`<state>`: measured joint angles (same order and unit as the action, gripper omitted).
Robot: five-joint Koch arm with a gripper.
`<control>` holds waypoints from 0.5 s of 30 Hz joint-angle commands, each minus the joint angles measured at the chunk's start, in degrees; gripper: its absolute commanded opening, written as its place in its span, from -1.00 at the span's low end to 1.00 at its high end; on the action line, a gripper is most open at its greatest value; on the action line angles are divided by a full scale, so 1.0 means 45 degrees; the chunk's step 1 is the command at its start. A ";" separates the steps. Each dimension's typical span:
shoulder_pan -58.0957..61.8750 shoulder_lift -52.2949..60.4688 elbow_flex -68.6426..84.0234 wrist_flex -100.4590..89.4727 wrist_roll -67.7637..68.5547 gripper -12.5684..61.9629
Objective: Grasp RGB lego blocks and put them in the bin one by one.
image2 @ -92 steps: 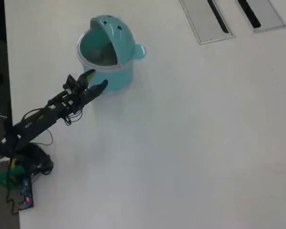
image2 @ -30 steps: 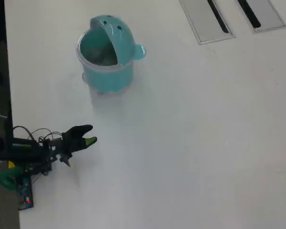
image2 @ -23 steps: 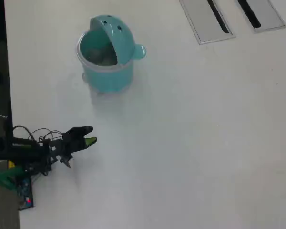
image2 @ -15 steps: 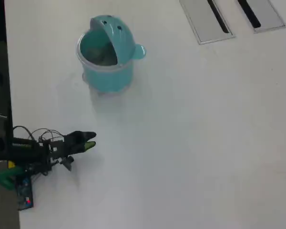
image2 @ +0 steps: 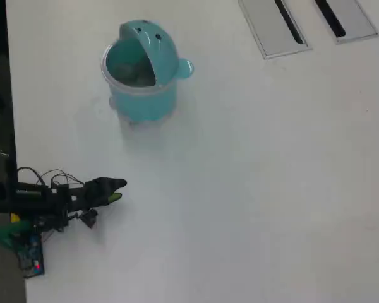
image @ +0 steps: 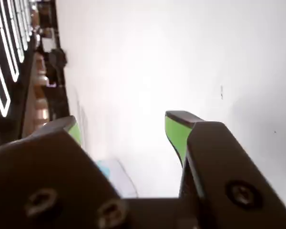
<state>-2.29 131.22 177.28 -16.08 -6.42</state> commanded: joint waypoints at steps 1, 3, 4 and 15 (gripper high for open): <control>-0.0020 0.0957 0.0977 0.0566 -0.0195 0.25; -0.0039 0.0918 0.0957 0.0977 -0.0176 0.25; -0.0020 0.0859 0.0957 0.0957 -0.0195 0.25; -0.0020 0.0820 0.0957 0.0918 -0.0176 0.25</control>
